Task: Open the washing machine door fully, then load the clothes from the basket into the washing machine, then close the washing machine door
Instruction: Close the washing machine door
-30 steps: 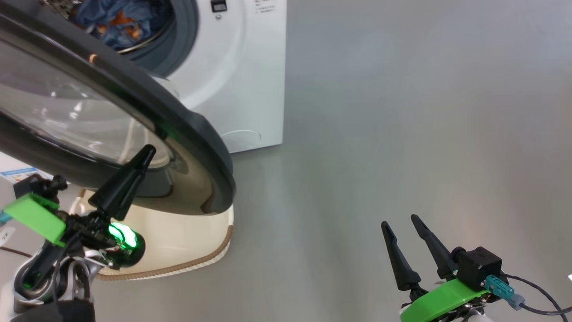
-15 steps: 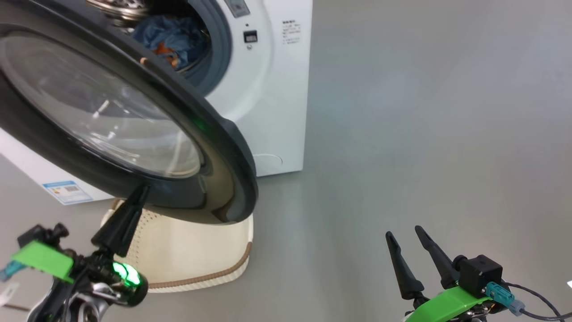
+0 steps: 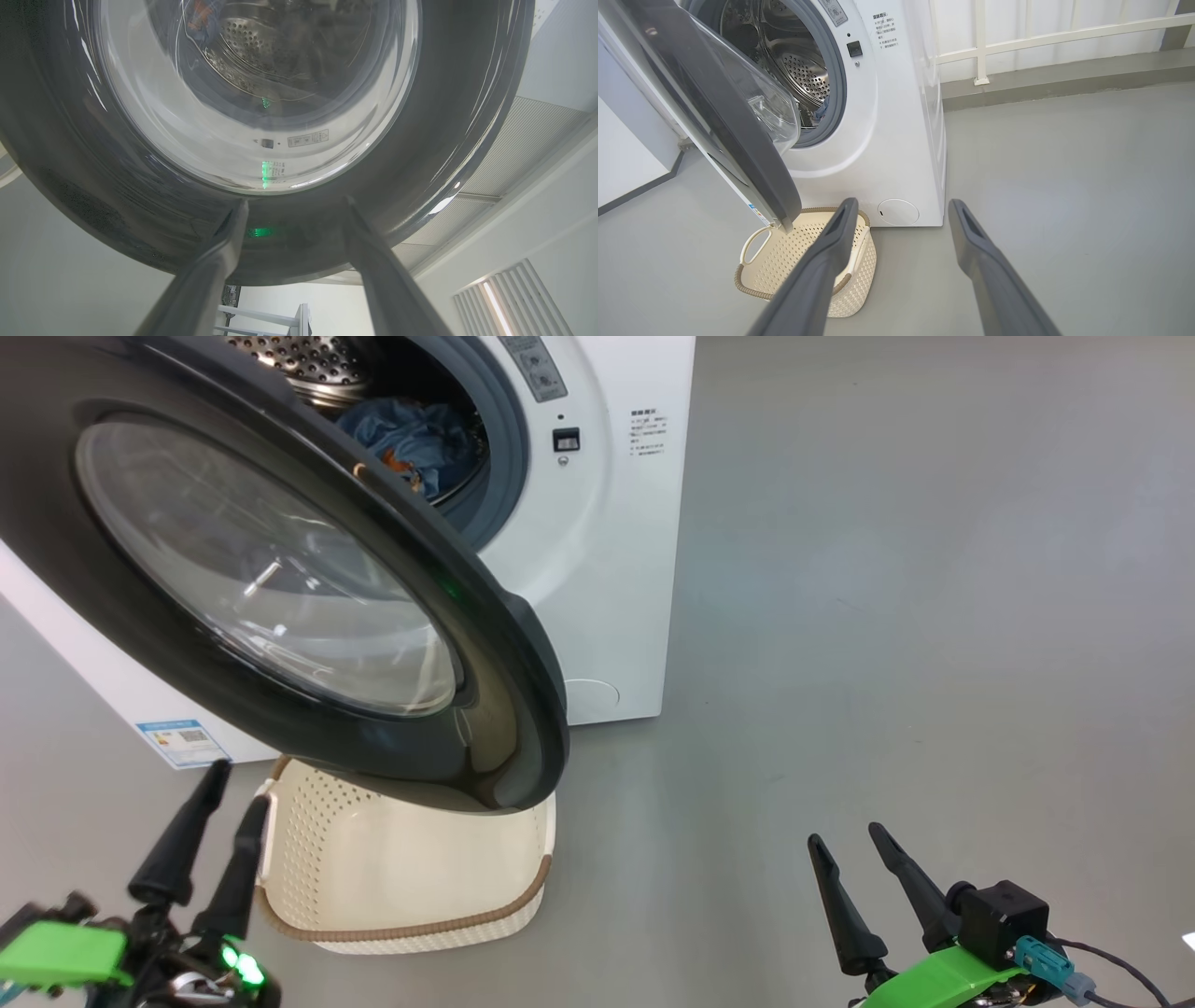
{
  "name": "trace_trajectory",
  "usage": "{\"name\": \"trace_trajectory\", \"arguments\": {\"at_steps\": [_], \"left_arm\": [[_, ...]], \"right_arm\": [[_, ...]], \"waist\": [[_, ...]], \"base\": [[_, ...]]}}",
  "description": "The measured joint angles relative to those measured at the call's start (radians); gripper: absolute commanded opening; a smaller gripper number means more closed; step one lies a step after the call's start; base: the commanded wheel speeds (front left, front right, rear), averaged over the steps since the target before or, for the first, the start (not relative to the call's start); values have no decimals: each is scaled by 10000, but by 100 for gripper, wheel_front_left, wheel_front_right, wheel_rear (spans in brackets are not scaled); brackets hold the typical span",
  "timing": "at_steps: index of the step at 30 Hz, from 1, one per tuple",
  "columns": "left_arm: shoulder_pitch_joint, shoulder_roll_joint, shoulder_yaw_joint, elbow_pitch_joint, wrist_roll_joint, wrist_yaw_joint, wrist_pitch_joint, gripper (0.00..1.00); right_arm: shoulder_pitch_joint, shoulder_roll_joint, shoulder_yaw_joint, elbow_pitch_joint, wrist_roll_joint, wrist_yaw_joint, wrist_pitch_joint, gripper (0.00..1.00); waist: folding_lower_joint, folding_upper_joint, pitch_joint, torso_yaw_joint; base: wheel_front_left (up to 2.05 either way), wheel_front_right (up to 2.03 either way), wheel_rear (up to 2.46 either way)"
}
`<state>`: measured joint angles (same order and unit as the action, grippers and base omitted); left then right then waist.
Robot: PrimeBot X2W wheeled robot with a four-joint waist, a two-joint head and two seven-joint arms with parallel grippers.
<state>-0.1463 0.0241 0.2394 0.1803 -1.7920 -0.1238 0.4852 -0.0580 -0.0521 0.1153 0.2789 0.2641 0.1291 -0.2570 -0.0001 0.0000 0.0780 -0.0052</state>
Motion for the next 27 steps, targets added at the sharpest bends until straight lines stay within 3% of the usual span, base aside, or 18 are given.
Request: {"name": "trace_trajectory", "arguments": {"at_steps": [10,18,22,27], "left_arm": [[438,4,416,-686,742,0,-1503,100],[738,35,100,-1687,2853,0,-2794,100],[1082,593,-750,-1921,4182,0,-4008,100],[1296,1795,-2311,-1699,5921,0,-6554,100]], "right_arm": [[1,0,-23,10,2,0,0,100],[1,0,-36,-2,31,0,0,100],[1,0,-38,-31,31,0,0,100],[0,0,-33,-48,31,0,0,100]], "waist": [[0,0,-97,161],[0,0,-113,229],[0,0,-81,240],[1,0,-64,220]], "base": [[0,0,0],[0,0,0],[0,0,0],[0,0,0]]}}
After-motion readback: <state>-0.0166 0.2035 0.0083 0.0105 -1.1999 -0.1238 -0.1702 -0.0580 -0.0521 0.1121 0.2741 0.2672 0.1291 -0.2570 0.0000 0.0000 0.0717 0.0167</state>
